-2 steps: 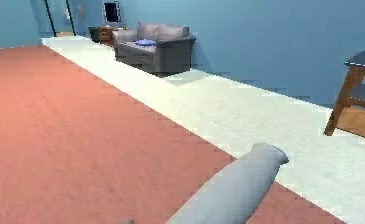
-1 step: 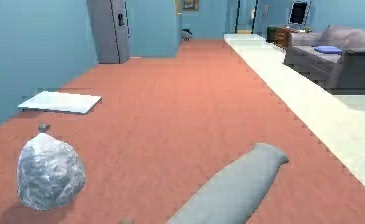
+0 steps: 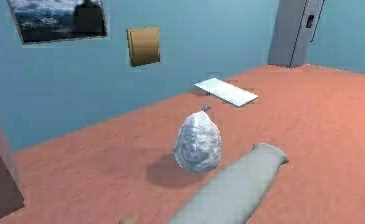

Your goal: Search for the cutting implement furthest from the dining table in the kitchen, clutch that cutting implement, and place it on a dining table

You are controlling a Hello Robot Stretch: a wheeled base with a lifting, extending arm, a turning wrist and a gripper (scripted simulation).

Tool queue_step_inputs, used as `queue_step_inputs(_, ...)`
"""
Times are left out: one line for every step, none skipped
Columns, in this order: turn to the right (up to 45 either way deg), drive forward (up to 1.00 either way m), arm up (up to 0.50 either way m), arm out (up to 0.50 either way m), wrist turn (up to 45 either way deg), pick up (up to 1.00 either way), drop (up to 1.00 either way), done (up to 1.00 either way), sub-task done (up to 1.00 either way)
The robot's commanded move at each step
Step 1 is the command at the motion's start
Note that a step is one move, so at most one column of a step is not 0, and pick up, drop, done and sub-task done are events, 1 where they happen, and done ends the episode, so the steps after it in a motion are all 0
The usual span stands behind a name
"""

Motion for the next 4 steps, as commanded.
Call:
queue_step_inputs(-42.0,0.0,0.0,0.0,0.0,0.0,0.0,0.0,0.0)
queue_step_inputs(-45.0,0.0,0.0,0.0,0.0,0.0,0.0,0.0,0.0)
queue_step_inputs(-45.0,0.0,0.0,0.0,0.0,0.0,0.0,0.0,0.0)
queue_step_inputs(-45.0,0.0,0.0,0.0,0.0,0.0,0.0,0.0,0.0)
